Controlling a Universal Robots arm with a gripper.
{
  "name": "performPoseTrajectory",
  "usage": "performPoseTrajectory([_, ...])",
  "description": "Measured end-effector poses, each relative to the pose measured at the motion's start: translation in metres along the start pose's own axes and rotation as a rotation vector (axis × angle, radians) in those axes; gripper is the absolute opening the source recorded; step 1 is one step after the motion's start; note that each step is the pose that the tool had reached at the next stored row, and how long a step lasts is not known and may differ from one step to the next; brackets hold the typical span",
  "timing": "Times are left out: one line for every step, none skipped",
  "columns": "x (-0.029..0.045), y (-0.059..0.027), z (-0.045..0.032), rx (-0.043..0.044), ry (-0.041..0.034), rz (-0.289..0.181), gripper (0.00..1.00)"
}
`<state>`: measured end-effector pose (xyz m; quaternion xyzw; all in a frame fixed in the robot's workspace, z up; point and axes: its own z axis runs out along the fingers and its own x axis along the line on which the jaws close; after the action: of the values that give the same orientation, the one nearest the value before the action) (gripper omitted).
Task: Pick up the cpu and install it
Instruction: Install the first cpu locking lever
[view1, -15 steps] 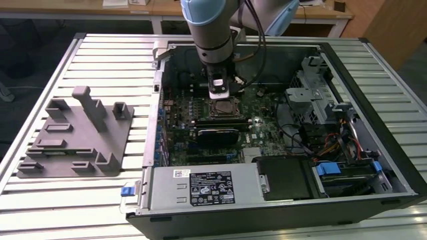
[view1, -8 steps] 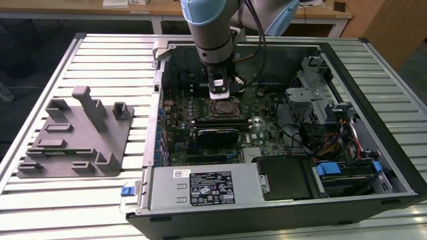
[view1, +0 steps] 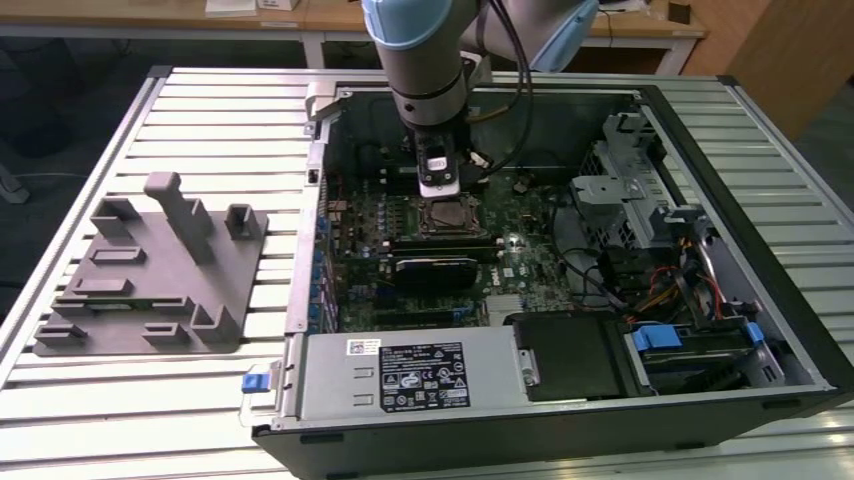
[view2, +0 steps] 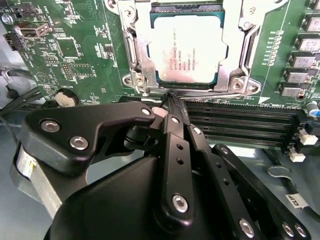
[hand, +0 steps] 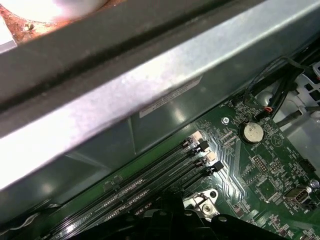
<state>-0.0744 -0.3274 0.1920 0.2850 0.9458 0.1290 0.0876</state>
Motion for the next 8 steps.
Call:
performPoseTrajectory([0.0000,0.0000,0.0000,0.0011,-0.0007,0.000,0.11])
performPoseTrajectory([0.0000,0.0000,-0.0001,0.0021,-0.0014,-0.001,0.11])
performPoseTrajectory([0.0000,0.0000,-0.0001,0.0027,-0.0019,-0.001,0.11])
performPoseTrajectory([0.0000,0.0000,-0.0001,0.0033,-0.0024,-0.002,0.11])
performPoseTrajectory([0.0000,0.0000,-0.0001,0.0038,-0.0030,-0.002,0.11])
performPoseTrajectory([0.0000,0.0000,0.0000,0.0044,-0.0036,-0.003,0.11])
performPoseTrajectory([0.0000,0.0000,0.0001,0.0051,-0.0043,-0.003,0.11])
performPoseTrajectory([0.0000,0.0000,0.0001,0.0058,-0.0050,-0.004,0.11])
